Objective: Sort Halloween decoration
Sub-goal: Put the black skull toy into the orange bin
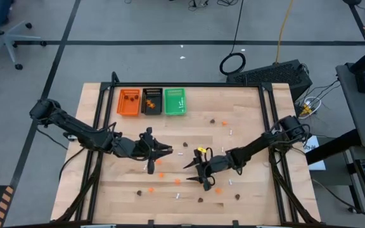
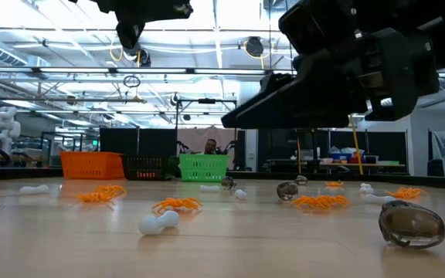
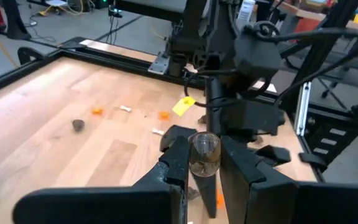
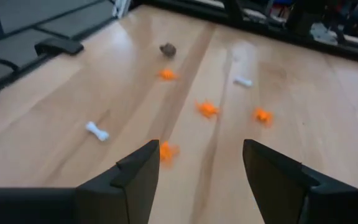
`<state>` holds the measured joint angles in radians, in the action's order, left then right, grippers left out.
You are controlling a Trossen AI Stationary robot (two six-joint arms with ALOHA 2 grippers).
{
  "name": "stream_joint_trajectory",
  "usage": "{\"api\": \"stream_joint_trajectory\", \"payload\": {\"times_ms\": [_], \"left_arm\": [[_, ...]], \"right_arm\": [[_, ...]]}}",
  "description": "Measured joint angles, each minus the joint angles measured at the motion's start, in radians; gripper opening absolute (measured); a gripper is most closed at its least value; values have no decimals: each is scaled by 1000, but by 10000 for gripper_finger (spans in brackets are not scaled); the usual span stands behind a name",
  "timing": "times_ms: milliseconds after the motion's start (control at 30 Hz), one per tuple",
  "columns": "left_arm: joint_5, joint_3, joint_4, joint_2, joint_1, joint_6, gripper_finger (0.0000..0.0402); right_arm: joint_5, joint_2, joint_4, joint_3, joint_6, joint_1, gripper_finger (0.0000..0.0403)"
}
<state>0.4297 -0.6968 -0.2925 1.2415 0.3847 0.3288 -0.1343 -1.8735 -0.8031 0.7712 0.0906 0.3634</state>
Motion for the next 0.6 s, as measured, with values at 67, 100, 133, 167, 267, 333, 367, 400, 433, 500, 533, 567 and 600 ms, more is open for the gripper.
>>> {"api": "stream_joint_trajectory", "payload": {"times_ms": [67, 100, 133, 167, 267, 333, 367, 400, 433, 500, 533, 567, 600], "left_arm": [[-1, 0, -1, 0, 0, -28, 52], [-3, 0, -1, 0, 0, -47, 52], [-6, 0, -1, 0, 0, -63, 52], [-10, 0, -1, 0, 0, -84, 52], [-10, 0, -1, 0, 0, -185, 52], [-9, 0, 0, 0, 0, -264, 52], [-9, 0, -1, 0, 0, -306, 52], [-8, 0, 0, 0, 0, -351, 52], [-6, 0, 2, 0, 0, -395, 52], [11, 0, 4, 0, 0, -484, 52], [16, 0, 4, 0, 0, -524, 52], [16, 0, 6, 0, 0, -551, 52], [16, 0, 9, 0, 0, -567, 52]], "right_arm": [[3, -7, -35, 0, -3, 0, 215], [3, -7, -43, 0, -2, -1, 215], [3, -7, -53, 0, 2, -1, 215], [3, -7, -62, 0, 6, -1, 215], [3, -7, -71, 0, 24, -1, 215], [3, -7, -69, 0, 28, -1, 215], [3, -7, -68, 0, 29, -2, 215], [3, -7, -68, 0, 30, -3, 215], [3, -7, -69, 0, 30, -4, 215], [3, -7, -68, 0, 33, -4, 215], [3, -7, -68, 0, 35, -4, 215], [3, -7, -68, 0, 37, -4, 215], [3, -7, -68, 0, 38, -4, 215]]}}
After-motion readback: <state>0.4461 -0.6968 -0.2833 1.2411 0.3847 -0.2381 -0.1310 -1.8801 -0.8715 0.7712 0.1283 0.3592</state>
